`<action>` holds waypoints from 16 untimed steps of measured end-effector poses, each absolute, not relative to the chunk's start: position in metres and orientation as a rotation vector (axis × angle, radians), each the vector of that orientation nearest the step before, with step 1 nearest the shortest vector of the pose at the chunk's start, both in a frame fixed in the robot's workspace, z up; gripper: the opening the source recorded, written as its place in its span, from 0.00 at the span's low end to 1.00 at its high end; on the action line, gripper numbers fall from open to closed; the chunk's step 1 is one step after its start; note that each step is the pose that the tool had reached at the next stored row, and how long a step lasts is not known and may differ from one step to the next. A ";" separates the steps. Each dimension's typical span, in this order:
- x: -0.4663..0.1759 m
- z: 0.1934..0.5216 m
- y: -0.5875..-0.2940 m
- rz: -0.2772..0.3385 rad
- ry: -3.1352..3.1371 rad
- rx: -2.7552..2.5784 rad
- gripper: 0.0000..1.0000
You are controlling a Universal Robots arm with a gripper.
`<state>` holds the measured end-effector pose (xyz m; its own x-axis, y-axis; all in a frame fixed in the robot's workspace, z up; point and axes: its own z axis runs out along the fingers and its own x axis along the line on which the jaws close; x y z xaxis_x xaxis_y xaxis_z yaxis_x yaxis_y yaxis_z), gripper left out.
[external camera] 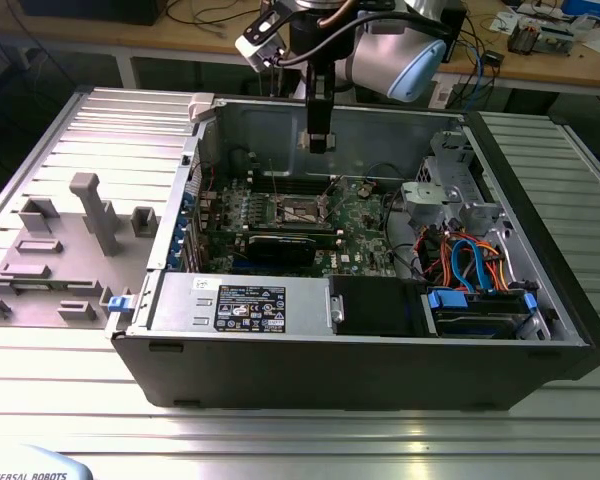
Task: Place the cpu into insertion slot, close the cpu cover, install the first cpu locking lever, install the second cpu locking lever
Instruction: 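Place the cpu into insertion slot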
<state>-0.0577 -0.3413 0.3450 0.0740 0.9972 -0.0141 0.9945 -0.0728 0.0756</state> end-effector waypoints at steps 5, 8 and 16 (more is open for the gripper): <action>-0.058 0.345 -0.341 0.064 2.104 2.244 0.54; -0.058 0.345 -0.341 0.064 2.108 2.241 0.54; -0.058 0.345 -0.341 0.065 2.118 2.231 0.54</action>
